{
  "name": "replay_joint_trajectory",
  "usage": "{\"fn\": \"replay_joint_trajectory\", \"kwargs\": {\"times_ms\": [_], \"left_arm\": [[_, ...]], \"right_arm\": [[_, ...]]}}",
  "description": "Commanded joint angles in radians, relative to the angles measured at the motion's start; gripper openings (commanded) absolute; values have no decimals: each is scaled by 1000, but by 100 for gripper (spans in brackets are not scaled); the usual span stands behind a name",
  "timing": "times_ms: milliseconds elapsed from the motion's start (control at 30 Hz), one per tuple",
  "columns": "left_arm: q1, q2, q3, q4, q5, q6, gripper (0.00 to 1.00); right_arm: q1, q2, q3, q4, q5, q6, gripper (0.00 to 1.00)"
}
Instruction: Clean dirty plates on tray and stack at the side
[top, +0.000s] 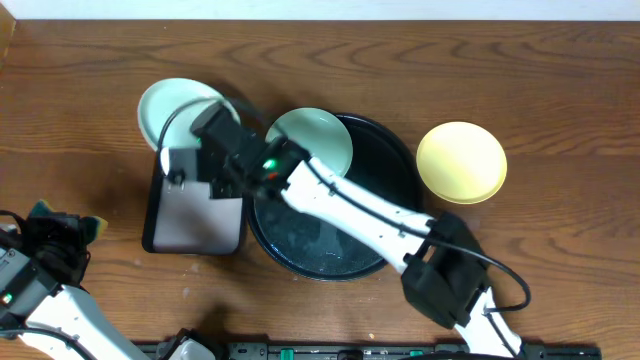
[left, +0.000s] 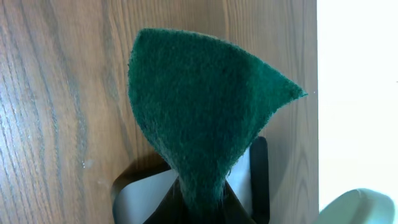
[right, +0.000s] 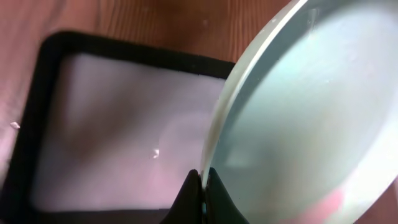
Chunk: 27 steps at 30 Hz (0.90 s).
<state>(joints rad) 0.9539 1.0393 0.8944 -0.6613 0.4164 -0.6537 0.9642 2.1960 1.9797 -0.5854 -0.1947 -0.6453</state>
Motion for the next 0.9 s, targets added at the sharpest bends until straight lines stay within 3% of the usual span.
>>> {"fn": "replay_joint_trajectory", "kwargs": {"times_ms": [0, 100, 300, 600, 867], "left_arm": [[5, -28, 2, 3, 3, 13, 7], [5, -34, 2, -11, 3, 13, 8], [5, -34, 2, -21, 3, 32, 8], [-53, -34, 2, -1, 3, 89, 7], [-200, -34, 2, 35, 3, 223, 7]], "right_arm": [[-55, -14, 2, -1, -228, 226, 1], [-95, -14, 2, -2, -401, 355, 1], [-171, -21, 2, -84, -458, 476, 1], [-290, -133, 2, -317, -675, 488, 1], [-344, -267, 2, -423, -708, 488, 1]]}}
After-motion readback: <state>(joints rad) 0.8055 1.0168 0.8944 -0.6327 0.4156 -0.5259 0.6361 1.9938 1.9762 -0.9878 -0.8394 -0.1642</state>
